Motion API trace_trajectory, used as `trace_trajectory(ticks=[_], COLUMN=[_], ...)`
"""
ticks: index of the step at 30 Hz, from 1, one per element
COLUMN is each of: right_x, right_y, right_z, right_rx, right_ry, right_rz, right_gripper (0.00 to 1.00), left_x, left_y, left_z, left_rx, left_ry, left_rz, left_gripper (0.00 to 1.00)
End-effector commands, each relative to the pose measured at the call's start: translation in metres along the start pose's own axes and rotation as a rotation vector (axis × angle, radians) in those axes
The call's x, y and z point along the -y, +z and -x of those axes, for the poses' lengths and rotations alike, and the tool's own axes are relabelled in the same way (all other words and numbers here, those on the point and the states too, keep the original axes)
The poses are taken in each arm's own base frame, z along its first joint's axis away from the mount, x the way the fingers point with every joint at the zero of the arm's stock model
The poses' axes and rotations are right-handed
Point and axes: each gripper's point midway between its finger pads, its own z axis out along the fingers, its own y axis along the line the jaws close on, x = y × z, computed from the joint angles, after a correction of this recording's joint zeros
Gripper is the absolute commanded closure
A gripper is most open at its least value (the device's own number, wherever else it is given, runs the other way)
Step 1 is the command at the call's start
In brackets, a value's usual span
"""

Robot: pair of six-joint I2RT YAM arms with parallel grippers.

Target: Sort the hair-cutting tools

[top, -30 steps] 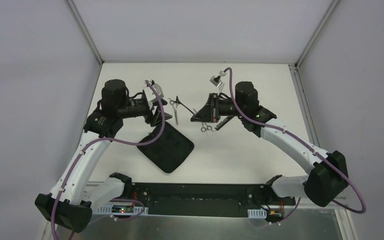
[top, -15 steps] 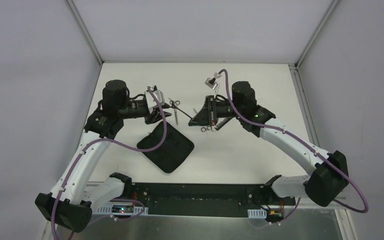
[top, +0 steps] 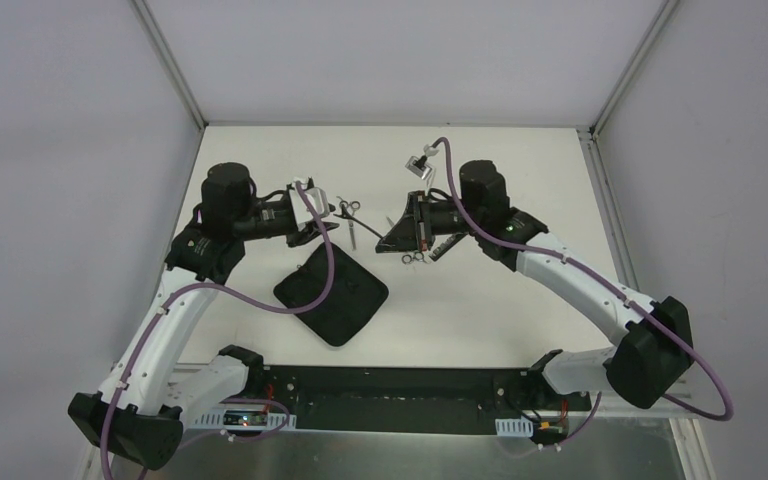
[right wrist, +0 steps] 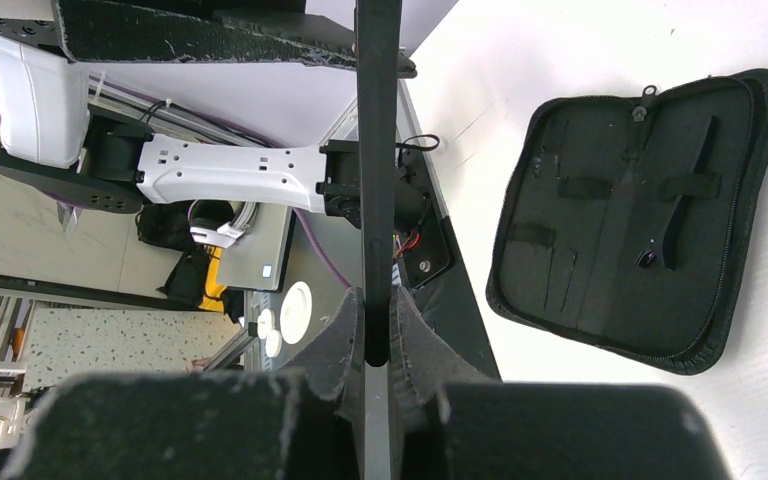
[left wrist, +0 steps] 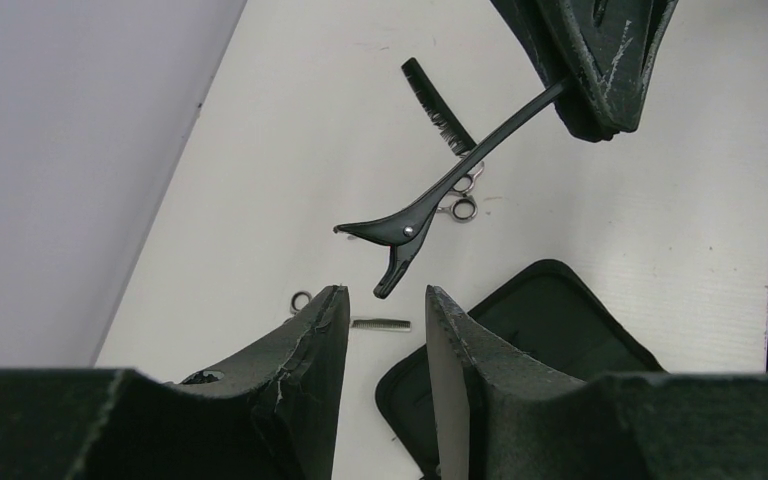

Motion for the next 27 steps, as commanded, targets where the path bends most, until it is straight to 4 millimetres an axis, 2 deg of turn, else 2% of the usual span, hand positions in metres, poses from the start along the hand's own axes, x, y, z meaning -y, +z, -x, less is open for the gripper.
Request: trace_trajectory(ticks=[1,8,16,19,27], right_x=[-0.016,-0.013,-0.011,-0.01,-0.009], right_y=[0.0,0.003,0.005,0.005,0.009], right_z=[0.012,0.015,0.017,0.018,0.022], right_rx=[0.012,0.012,0.013,0.013,0.018], right_ry=[-0.063,-0.054,-0.048,-0.043,-0.025], right_rz=[0.042,0.03,0.026,0.024,0.028], right_gripper=[1.0,1.0,1.0,1.0,1.0], left_x=[0.001,0.011,0.013,0.015,0.019], left_y=[-0.001,0.001,0.003,0.004,0.004], left_z=[0.015,0.021,0.015,0.013,0.01], left_rx=[0.049,0.087,0.078,0.079,0.081], left_ry=[0.085,0.065,0.054,0.051,0.05], left_rz=[-0.011,-0.069,-0.076,-0.082,-0.094], left_gripper=[0.64,0.68,0.85,0.86,0.79])
